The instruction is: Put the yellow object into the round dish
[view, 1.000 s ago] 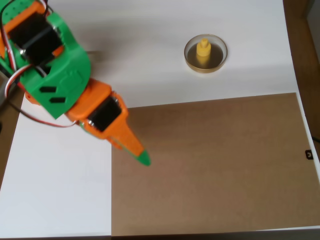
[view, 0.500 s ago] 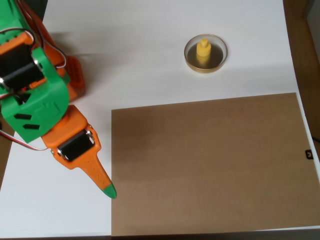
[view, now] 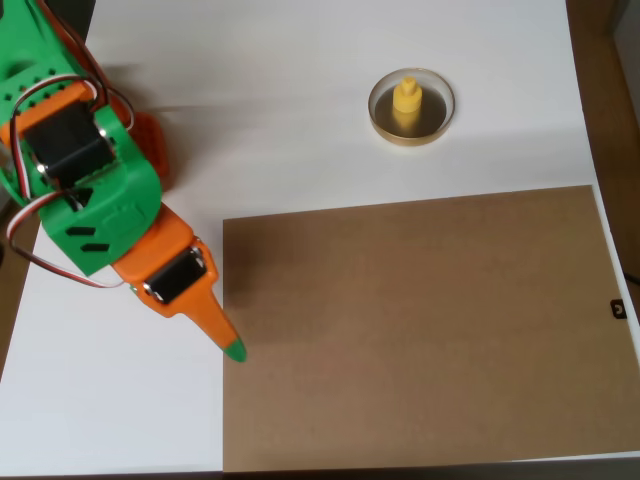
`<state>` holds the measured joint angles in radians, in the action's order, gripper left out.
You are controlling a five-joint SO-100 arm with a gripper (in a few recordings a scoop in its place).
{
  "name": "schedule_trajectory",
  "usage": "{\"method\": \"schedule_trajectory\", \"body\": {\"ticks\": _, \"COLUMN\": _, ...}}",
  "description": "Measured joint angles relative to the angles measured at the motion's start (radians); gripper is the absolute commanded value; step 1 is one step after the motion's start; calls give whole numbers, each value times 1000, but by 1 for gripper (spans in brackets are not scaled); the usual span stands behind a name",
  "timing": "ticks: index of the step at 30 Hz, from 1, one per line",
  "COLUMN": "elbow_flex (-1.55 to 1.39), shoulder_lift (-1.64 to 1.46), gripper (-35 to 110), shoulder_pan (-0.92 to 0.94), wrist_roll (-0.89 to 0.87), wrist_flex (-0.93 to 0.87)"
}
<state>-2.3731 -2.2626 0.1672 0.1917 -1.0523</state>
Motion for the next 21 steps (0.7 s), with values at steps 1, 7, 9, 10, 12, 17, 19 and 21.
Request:
{"method": "schedule_trajectory", "body": {"ticks": 1, "elbow_flex": -9, "shoulder_lift": -15, "gripper": 27, "shoulder_pan": 2, "wrist_roll": 0, "wrist_flex": 6}}
{"method": "schedule_trajectory", "body": {"ticks": 7, "elbow_flex": -98, "shoulder_lift": -107, "gripper": 28, "shoulder_pan": 35, "wrist_roll": 12, "wrist_flex": 41}}
{"method": "schedule_trajectory", "body": {"ticks": 9, "elbow_flex": -144, "shoulder_lift": -175, "gripper": 28, "shoulder_pan": 37, "wrist_roll": 12, "wrist_flex": 55}}
{"method": "schedule_trajectory", "body": {"ticks": 10, "elbow_flex": -170, "shoulder_lift": -212, "gripper": 28, "shoulder_pan": 37, "wrist_roll": 12, "wrist_flex": 60}}
{"method": "schedule_trajectory", "body": {"ticks": 12, "elbow_flex": -213, "shoulder_lift": -288, "gripper": 28, "shoulder_pan": 44, "wrist_roll": 21, "wrist_flex": 63}}
{"method": "schedule_trajectory", "body": {"ticks": 17, "elbow_flex": -321, "shoulder_lift": -482, "gripper": 29, "shoulder_pan": 51, "wrist_roll": 40, "wrist_flex": 58}}
{"method": "schedule_trajectory", "body": {"ticks": 19, "elbow_flex": -356, "shoulder_lift": -563, "gripper": 30, "shoulder_pan": 37, "wrist_roll": 49, "wrist_flex": 48}}
{"method": "schedule_trajectory", "body": {"ticks": 21, "elbow_flex": -387, "shoulder_lift": -627, "gripper": 30, "shoulder_pan": 32, "wrist_roll": 46, "wrist_flex": 35}}
